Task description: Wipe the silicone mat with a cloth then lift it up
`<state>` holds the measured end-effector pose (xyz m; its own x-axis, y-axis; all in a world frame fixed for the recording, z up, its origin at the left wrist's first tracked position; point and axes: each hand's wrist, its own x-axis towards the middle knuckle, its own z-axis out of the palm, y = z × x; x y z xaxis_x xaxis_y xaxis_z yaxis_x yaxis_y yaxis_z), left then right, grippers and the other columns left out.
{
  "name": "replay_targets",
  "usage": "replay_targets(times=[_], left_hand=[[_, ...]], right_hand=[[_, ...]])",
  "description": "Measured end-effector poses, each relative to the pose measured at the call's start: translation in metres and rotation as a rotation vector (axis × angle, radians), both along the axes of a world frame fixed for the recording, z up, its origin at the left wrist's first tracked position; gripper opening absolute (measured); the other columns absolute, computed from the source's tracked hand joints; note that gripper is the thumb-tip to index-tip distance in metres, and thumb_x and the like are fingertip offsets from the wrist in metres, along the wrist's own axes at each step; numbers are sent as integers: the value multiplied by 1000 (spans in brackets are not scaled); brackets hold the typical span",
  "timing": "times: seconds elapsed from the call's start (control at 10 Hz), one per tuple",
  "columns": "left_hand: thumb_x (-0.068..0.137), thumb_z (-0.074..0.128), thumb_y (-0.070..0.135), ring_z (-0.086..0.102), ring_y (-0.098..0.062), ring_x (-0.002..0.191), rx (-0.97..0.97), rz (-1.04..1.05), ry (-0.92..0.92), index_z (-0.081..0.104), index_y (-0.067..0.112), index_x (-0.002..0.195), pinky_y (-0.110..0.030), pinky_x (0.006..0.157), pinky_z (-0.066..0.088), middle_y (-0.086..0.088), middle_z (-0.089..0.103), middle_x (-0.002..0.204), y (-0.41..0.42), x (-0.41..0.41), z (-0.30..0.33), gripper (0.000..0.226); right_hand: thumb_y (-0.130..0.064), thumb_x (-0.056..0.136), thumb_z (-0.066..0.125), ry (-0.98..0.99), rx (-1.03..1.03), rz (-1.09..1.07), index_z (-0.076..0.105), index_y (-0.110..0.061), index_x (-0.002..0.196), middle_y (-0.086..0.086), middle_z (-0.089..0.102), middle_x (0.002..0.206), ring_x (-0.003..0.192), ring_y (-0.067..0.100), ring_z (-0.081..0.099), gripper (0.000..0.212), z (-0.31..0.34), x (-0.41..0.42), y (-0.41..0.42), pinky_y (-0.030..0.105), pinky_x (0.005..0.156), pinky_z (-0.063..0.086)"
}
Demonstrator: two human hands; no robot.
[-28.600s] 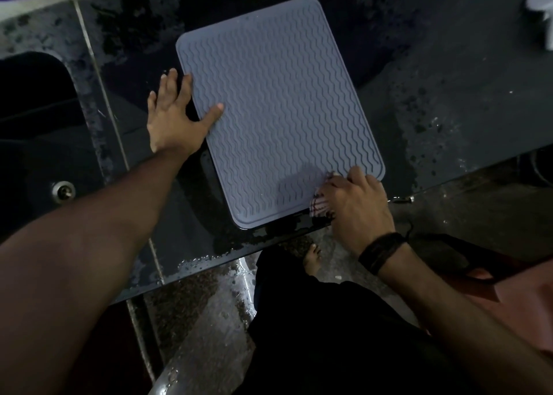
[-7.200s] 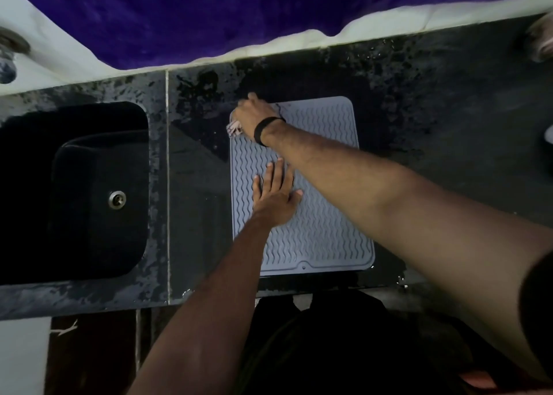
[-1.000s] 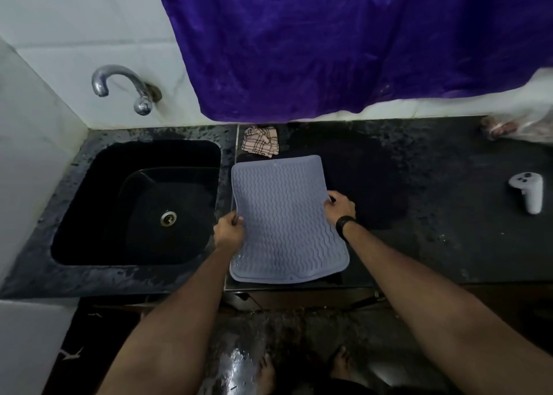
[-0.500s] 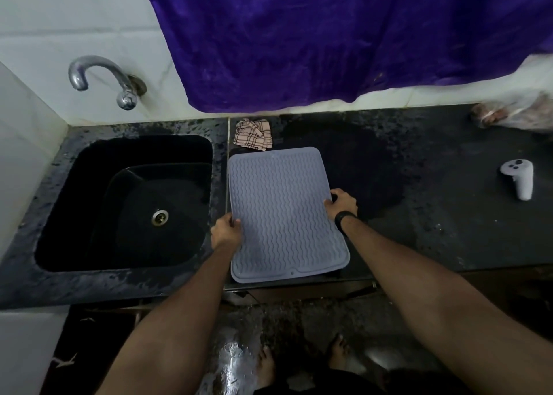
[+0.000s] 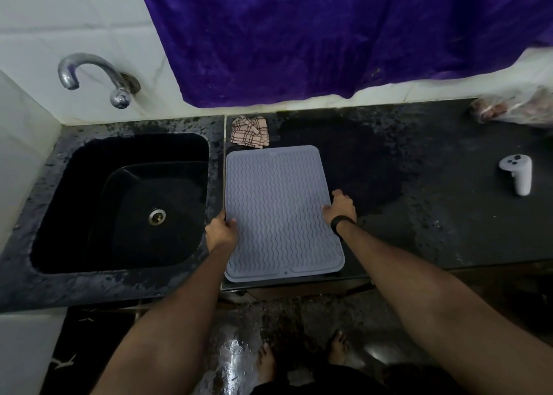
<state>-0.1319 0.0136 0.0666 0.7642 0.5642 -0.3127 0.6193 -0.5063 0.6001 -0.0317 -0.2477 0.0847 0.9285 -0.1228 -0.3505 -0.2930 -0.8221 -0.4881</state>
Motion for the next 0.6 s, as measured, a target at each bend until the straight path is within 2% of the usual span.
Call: replay_targets(times=[0.1,0.2,0.3,0.4,0.6], left_hand=[[104,55,31,44,-41,135,164,-136,-23,42,11,154,-50,104,44,-23,40,151,-6,-6,1,55],[106,51,35,23,-36,152,289,-397,-30,26,10,161,-47,118,29,-18,20,167,-10,-5,1,66],[108,39,47,-2,-29,158,280,-630,142,8,19,165,-44,127,8,-10,-3,172,-13,0,-3,70],[108,36,53,-11,-29,157,223,-702,290,0,23,165,-44,127,-3,-9,-14,171,-14,1,-2,74],[106,39,55,-11,-28,157,196,-702,305,-1,23,165,-47,127,-3,-11,-14,170,-9,8,17,78]], right_hand=[[-24,92,53,-201,-327,317,39,-12,138,13,40,136,123,29,39,50,-4,-8,2,41,99,37],[-33,95,48,-208,-365,619,24,-17,150,7,24,154,139,27,23,61,-5,-11,9,43,112,23],[-45,99,36,-22,-394,742,10,-18,154,5,3,162,147,27,3,67,-7,-12,18,47,119,7],[-52,99,31,121,-371,745,3,-20,155,5,-9,162,148,26,-5,71,-4,-13,21,48,119,-1],[-53,98,34,158,-326,696,-1,-19,155,6,-10,162,149,26,-5,76,19,-1,23,49,120,3]])
